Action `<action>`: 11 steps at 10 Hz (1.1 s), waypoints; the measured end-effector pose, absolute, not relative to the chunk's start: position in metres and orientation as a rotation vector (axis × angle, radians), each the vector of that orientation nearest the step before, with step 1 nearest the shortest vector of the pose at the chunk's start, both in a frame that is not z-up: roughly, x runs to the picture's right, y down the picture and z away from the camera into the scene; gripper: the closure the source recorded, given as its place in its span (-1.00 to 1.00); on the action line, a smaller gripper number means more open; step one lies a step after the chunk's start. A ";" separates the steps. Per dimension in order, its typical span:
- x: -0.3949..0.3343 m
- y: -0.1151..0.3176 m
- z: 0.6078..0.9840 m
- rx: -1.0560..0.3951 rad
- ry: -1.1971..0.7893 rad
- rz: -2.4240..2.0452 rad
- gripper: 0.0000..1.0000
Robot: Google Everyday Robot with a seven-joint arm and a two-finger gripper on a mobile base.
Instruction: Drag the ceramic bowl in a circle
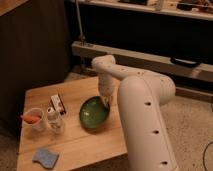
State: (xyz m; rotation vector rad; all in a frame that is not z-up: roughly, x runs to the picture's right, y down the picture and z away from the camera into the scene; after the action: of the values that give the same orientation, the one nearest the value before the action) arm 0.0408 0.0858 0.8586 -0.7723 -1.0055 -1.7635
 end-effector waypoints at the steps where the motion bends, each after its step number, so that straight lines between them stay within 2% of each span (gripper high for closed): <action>1: 0.051 0.085 0.856 -0.779 -0.992 -1.748 1.00; 7: 0.109 0.098 0.833 -0.809 -0.945 -1.660 1.00; 11: 0.140 0.120 0.810 -0.785 -0.950 -1.589 1.00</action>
State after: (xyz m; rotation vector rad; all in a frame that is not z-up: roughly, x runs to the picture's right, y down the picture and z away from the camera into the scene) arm 0.1405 0.1203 0.8097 -0.7846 -0.9502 -1.5894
